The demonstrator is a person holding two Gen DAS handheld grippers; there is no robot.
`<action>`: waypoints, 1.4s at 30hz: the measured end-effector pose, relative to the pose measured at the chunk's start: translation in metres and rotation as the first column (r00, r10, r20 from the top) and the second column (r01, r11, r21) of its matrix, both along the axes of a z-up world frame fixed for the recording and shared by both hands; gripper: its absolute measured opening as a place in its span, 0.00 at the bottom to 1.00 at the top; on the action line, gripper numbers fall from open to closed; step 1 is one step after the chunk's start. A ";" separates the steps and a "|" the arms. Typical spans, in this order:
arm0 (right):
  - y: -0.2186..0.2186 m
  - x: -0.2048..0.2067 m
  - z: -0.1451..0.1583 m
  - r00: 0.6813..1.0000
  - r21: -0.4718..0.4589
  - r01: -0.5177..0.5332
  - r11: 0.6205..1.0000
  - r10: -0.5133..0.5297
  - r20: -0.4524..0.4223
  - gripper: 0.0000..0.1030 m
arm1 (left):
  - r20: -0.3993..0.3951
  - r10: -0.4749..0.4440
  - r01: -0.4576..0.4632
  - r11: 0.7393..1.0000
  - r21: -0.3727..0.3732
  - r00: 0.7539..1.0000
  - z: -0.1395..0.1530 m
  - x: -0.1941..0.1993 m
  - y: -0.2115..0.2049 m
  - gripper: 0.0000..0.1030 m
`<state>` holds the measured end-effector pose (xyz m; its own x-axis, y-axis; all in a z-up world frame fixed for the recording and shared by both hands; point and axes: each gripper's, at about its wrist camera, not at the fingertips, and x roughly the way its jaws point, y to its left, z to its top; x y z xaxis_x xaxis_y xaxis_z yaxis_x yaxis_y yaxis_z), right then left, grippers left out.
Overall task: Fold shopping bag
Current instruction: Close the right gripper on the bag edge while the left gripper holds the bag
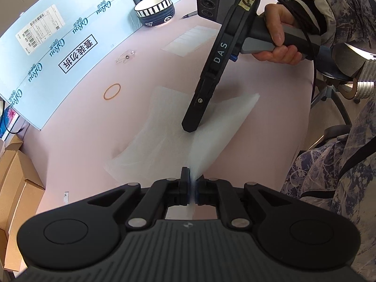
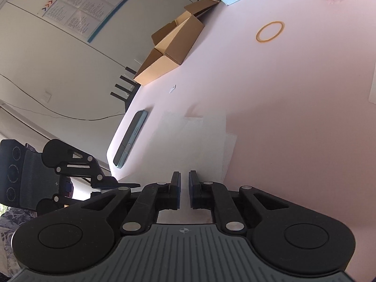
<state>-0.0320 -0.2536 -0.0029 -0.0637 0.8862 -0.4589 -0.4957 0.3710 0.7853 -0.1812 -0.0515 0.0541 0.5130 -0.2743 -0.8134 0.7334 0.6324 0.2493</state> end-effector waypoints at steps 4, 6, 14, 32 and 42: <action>-0.005 -0.004 0.007 1.000 0.019 -0.006 1.000 0.005 0.027 0.11 | -0.014 0.038 -0.038 0.999 -0.016 0.999 0.004 0.007 0.003 0.05; -0.009 -0.007 0.010 0.999 0.015 -0.011 1.000 0.010 0.035 0.16 | -0.024 0.049 -0.049 0.999 -0.022 0.999 0.005 0.008 0.005 0.05; -0.040 -0.011 0.005 0.997 -0.024 0.067 0.997 -0.068 -0.030 0.18 | -0.074 0.057 -0.060 0.997 -0.041 0.996 -0.002 0.010 0.010 0.05; -0.007 -0.176 0.039 0.103 -0.495 0.036 0.868 0.490 0.866 0.53 | -0.070 0.087 -0.092 0.993 -0.079 0.994 0.018 0.018 0.023 0.06; 0.031 -0.152 0.022 0.136 -0.512 0.001 0.859 0.507 0.851 0.04 | -0.078 0.062 -0.069 0.994 -0.080 0.995 0.018 0.012 0.024 0.07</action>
